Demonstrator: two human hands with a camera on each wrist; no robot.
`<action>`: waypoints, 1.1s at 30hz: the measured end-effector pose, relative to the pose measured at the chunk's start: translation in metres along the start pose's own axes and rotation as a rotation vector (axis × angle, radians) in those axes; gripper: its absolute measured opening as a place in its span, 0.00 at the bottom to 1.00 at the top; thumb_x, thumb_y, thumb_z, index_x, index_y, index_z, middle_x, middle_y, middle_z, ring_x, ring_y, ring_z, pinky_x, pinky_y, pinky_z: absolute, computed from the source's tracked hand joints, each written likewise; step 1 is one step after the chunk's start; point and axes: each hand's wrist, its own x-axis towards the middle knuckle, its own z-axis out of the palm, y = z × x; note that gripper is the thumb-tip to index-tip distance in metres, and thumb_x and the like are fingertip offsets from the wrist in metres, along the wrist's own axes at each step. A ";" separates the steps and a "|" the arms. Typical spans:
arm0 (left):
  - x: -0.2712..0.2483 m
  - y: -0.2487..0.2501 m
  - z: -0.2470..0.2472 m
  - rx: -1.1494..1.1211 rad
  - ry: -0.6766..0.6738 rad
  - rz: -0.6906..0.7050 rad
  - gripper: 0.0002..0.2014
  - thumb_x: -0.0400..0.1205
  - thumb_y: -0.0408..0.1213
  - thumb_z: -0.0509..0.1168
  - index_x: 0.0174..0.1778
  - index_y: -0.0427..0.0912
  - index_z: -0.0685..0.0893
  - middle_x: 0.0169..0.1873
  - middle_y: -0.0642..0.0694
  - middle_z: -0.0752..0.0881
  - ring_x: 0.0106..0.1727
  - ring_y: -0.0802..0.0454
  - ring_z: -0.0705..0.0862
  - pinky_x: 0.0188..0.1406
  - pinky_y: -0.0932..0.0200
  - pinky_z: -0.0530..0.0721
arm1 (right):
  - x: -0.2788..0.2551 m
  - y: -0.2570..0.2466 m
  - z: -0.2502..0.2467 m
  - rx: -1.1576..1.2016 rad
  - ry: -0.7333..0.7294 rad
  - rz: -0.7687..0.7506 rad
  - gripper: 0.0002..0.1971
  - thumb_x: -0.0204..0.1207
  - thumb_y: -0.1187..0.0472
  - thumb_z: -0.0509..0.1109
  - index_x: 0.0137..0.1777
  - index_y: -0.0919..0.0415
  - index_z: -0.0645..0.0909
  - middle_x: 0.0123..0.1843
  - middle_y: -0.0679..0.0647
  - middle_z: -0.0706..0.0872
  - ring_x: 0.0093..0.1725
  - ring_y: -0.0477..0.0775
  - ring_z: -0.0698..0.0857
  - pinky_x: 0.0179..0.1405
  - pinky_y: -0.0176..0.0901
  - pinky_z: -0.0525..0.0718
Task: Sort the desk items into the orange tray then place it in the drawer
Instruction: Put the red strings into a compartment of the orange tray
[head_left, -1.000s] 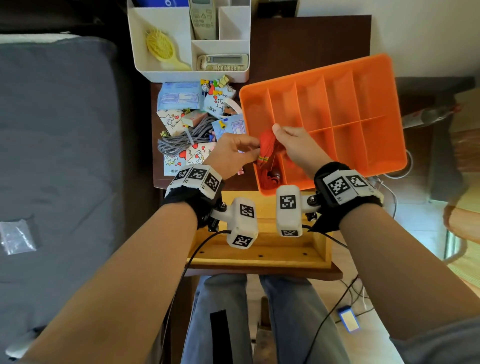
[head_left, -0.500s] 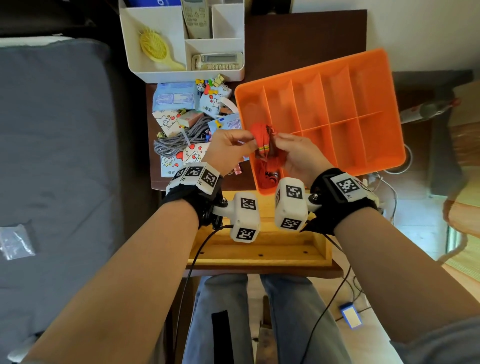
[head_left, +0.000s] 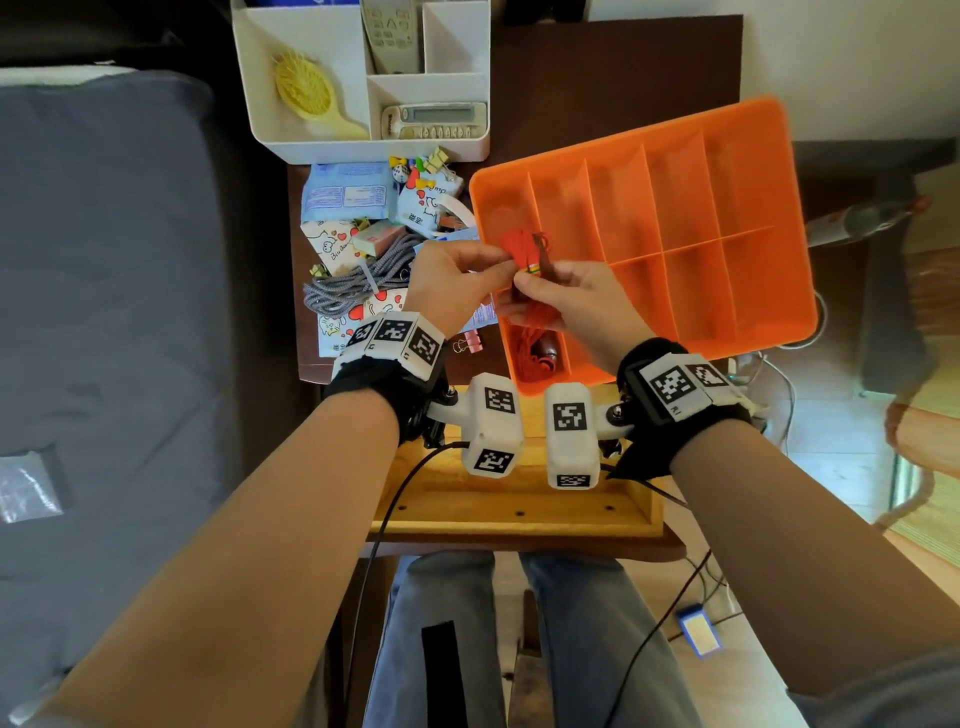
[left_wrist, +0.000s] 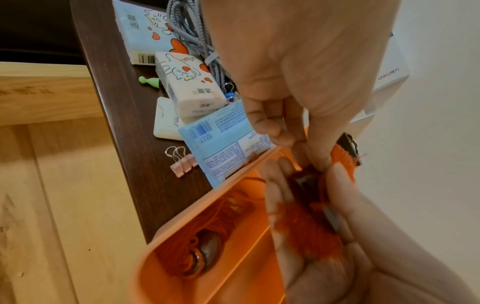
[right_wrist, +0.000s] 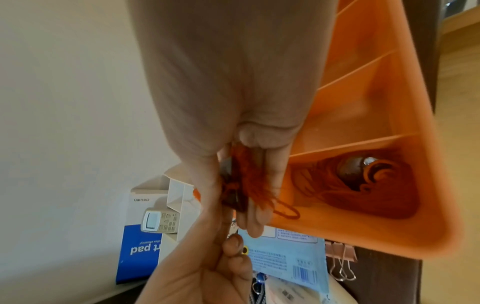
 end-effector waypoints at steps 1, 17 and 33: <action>0.001 0.000 -0.002 -0.013 -0.010 -0.007 0.08 0.76 0.28 0.70 0.47 0.43 0.87 0.26 0.61 0.86 0.29 0.59 0.83 0.31 0.70 0.81 | 0.003 -0.001 -0.001 -0.003 0.022 -0.007 0.12 0.80 0.67 0.66 0.57 0.76 0.81 0.45 0.64 0.87 0.38 0.51 0.90 0.44 0.40 0.90; 0.025 -0.025 -0.010 0.012 0.079 -0.070 0.11 0.75 0.33 0.72 0.51 0.41 0.81 0.37 0.47 0.85 0.30 0.58 0.83 0.28 0.69 0.78 | 0.070 -0.018 0.013 -0.627 0.068 0.048 0.14 0.82 0.56 0.63 0.54 0.68 0.81 0.46 0.64 0.89 0.35 0.62 0.90 0.39 0.58 0.90; 0.027 -0.021 -0.014 -0.025 0.029 -0.069 0.12 0.74 0.29 0.72 0.48 0.43 0.78 0.36 0.47 0.85 0.34 0.55 0.83 0.39 0.55 0.83 | 0.062 0.002 -0.022 -1.042 0.455 -0.620 0.11 0.74 0.69 0.64 0.48 0.58 0.87 0.54 0.50 0.87 0.55 0.53 0.84 0.55 0.29 0.71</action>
